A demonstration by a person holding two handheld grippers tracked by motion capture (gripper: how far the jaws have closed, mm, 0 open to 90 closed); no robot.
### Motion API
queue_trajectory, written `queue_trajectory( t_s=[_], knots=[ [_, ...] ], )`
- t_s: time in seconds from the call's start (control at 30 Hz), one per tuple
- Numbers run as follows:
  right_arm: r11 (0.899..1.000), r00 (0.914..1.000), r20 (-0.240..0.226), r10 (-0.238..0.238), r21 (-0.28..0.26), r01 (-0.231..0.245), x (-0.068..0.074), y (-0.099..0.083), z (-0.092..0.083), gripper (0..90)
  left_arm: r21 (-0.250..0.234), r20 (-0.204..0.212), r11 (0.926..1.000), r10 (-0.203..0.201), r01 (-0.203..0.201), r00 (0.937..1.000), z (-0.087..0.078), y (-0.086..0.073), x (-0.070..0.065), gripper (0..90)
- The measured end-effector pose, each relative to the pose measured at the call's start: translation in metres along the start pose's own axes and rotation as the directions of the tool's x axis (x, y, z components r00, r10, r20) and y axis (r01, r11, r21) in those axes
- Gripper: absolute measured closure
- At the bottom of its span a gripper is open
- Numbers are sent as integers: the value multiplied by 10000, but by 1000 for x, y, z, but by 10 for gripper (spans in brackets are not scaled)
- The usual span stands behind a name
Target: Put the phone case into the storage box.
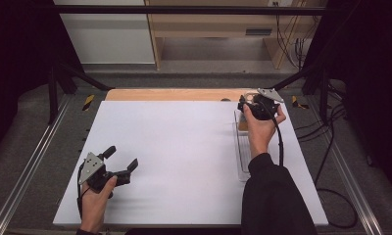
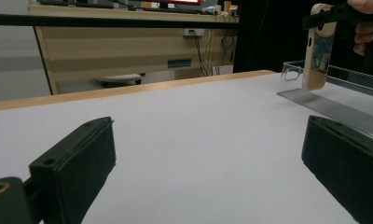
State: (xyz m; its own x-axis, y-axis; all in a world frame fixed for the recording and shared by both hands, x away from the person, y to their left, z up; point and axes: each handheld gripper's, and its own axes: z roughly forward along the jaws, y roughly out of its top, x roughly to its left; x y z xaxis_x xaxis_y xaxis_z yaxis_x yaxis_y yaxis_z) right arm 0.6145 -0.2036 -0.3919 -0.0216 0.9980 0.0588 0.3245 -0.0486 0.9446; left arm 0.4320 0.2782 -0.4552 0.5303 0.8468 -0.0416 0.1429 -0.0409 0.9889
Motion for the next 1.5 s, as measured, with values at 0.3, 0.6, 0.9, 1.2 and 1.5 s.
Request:
queue_trajectory(
  t_s=[0.3, 0.6, 0.9, 1.2, 1.5],
  knots=[
    [9999, 9999, 94, 97, -118, -96, 4, -5, 9, 114, -26, 15, 10000, -9, 9, 10000, 0, 0, -1, 23],
    [9995, 9997, 189, -162, -255, 167, 8, -9, 13, 114, 3, 73, 10000, 18, -18, 10000, 1, 0, -1, 24],
    [9991, 9991, 329, -254, -345, 265, 8, -11, 15, 113, 18, 108, 10000, 71, -71, 9999, 1, 0, -2, 24],
    [9990, 9990, 340, -280, -328, 292, 5, -11, 16, 113, 11, 140, 10000, 71, -71, 9999, 1, 0, -3, 24],
    [9989, 9987, 378, -350, -305, 362, 4, -14, 19, 112, 12, 175, 9999, 100, -101, 9998, 1, 0, -3, 24]
  ],
)
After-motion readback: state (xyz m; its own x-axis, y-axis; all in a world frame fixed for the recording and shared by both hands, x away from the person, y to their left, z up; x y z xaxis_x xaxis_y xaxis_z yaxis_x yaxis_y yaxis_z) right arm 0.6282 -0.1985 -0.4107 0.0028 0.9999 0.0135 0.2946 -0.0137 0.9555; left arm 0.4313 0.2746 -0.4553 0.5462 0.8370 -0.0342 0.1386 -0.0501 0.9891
